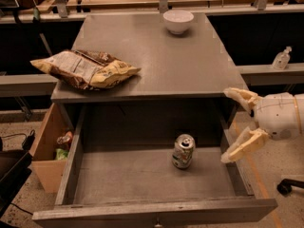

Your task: Pick 7up can from top drawer and place on counter

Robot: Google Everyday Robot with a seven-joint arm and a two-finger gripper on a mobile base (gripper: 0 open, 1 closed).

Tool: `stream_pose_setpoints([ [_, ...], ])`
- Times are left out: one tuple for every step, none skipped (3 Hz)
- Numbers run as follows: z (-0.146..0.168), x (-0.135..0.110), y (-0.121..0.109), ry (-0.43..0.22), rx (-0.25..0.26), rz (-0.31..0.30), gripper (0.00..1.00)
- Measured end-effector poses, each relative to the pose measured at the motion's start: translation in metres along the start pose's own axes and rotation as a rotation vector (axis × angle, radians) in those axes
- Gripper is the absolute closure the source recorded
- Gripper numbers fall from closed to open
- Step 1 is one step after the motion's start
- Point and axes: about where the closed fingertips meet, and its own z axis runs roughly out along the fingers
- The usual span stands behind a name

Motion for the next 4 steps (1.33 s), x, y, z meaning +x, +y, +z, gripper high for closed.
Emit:
stream_pose_setpoints([
  [0.019, 0.000, 0.012, -0.118, -0.030, 0.008, 0.00],
  [0.028, 0.003, 0.015, -0.117, -0.042, 0.010, 0.00],
  [0.058, 0.015, 0.015, -0.091, -0.038, 0.024, 0.00],
  [0.098, 0.029, 0.010, -0.124, -0.040, 0.032, 0.00],
])
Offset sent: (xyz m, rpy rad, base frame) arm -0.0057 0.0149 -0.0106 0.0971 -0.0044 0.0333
